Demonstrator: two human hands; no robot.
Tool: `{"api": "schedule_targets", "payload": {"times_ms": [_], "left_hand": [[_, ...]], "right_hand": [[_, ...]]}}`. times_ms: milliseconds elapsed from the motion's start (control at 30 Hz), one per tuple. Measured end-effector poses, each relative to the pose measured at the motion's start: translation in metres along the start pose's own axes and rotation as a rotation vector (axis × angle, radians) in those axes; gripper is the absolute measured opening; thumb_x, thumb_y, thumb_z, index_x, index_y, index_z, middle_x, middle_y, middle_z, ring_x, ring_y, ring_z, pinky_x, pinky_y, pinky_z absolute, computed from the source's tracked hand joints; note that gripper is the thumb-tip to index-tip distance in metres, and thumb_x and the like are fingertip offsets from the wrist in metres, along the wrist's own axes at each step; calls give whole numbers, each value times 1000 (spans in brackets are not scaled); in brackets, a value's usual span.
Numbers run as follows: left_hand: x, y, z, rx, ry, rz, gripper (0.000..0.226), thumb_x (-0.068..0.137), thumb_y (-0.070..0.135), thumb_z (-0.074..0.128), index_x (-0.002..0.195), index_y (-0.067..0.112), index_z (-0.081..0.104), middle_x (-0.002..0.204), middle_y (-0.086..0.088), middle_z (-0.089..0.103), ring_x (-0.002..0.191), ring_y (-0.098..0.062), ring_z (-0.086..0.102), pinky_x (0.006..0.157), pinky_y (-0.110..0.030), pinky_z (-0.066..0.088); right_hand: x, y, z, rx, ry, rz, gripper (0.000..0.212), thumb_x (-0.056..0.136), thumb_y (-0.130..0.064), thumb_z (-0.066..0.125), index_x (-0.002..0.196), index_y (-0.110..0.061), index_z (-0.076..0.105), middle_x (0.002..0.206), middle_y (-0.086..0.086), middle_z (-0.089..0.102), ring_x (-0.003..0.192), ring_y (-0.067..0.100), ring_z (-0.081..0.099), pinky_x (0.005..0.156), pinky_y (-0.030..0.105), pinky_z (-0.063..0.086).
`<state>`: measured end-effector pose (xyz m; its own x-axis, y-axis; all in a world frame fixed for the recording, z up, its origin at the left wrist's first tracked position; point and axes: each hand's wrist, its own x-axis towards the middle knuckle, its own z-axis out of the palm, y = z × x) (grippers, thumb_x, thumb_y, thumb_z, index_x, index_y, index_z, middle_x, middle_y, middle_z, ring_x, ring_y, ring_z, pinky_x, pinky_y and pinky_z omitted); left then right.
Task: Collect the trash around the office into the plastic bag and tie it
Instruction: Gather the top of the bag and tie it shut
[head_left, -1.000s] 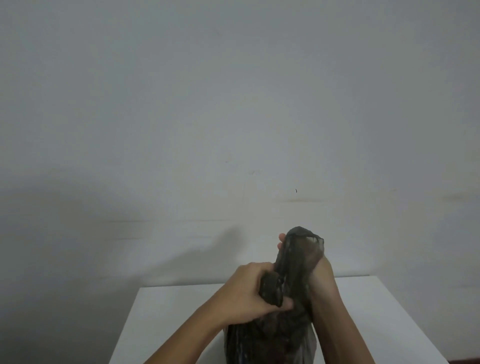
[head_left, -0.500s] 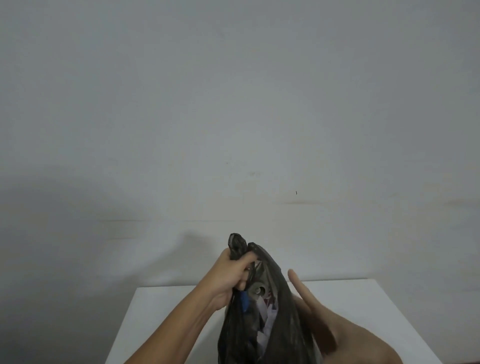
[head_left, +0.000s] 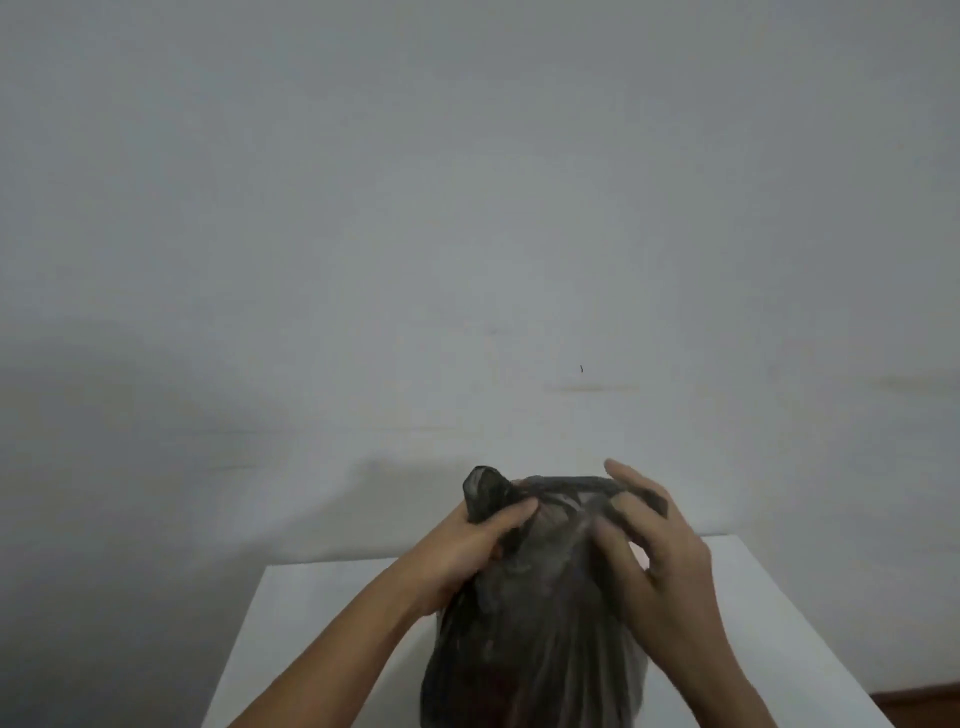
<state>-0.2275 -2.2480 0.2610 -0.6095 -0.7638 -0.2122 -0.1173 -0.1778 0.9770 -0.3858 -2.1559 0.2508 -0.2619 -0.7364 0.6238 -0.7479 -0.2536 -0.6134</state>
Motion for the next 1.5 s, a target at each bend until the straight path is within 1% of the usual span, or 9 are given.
{"api": "schedule_targets", "payload": {"times_ms": [133, 333, 600, 800, 1000, 1100, 1267, 1333, 1500], "left_hand": [[-5, -8, 8, 11, 20, -11, 47, 104, -2, 53, 58, 9, 50, 40, -5, 54, 38, -6, 54, 64, -30, 56], [0, -10, 21, -74, -134, 91, 34, 76, 51, 66, 94, 23, 72, 79, 12, 82, 82, -3, 77, 73, -16, 59], [13, -12, 30, 27, 0, 148, 16, 96, 35, 70, 101, 23, 81, 111, -5, 81, 110, -19, 73, 104, -34, 55], [16, -14, 21, -26, -21, 105, 27, 98, 30, 67, 77, 25, 83, 85, 4, 80, 90, -13, 74, 81, -21, 57], [25, -16, 24, -3, -61, 176, 26, 94, 30, 74, 110, 11, 77, 95, -14, 81, 88, -23, 76, 82, -34, 58], [31, -12, 7, -404, 18, 141, 24, 97, 25, 61, 113, 10, 70, 71, 3, 60, 42, -2, 44, 41, -12, 38], [32, -9, -24, -1281, -27, 74, 44, 101, 40, 53, 66, 13, 52, 44, 4, 42, 30, -6, 24, 30, -19, 34], [32, -7, -19, -1237, 4, 44, 55, 107, 48, 37, 63, 16, 44, 39, 3, 34, 32, -7, 15, 28, -20, 28], [24, 0, -11, -1009, 1, 77, 88, 84, 91, 22, 76, 12, 61, 60, -1, 42, 41, -12, 27, 39, -22, 26]], "right_hand": [[41, -7, 2, -39, -46, 37, 26, 89, -24, 65, 65, -17, 58, 60, -1, 59, 66, 12, 55, 56, 13, 36], [74, -10, 0, -146, -87, 104, 28, 75, -25, 77, 61, -14, 55, 54, -2, 58, 66, 12, 56, 54, 13, 38], [73, -17, -5, 576, -128, 342, 22, 82, 0, 68, 100, -10, 59, 75, 21, 72, 66, 24, 69, 65, 36, 58], [43, 27, -9, 527, -371, 479, 97, 62, -75, 66, 142, -26, 43, 136, -11, 54, 121, 6, 54, 97, 28, 47], [42, 10, 19, 765, -134, 531, 39, 87, -29, 58, 93, 7, 69, 91, 16, 71, 81, 19, 70, 71, 26, 57], [48, 17, 16, 1229, 44, 720, 35, 99, -31, 41, 104, -1, 60, 101, 15, 69, 85, 22, 71, 71, 33, 59], [45, 24, 19, 1622, 21, 838, 25, 94, -26, 42, 72, -14, 45, 46, -5, 34, 34, 6, 43, 52, 25, 58], [44, 19, 19, 1487, -108, 856, 20, 91, -22, 42, 74, -13, 43, 44, -7, 26, 29, 3, 25, 29, 16, 34], [48, 5, 28, 640, -332, 778, 16, 100, -30, 39, 91, -17, 35, 55, -3, 23, 40, 7, 17, 39, 19, 11]]}}
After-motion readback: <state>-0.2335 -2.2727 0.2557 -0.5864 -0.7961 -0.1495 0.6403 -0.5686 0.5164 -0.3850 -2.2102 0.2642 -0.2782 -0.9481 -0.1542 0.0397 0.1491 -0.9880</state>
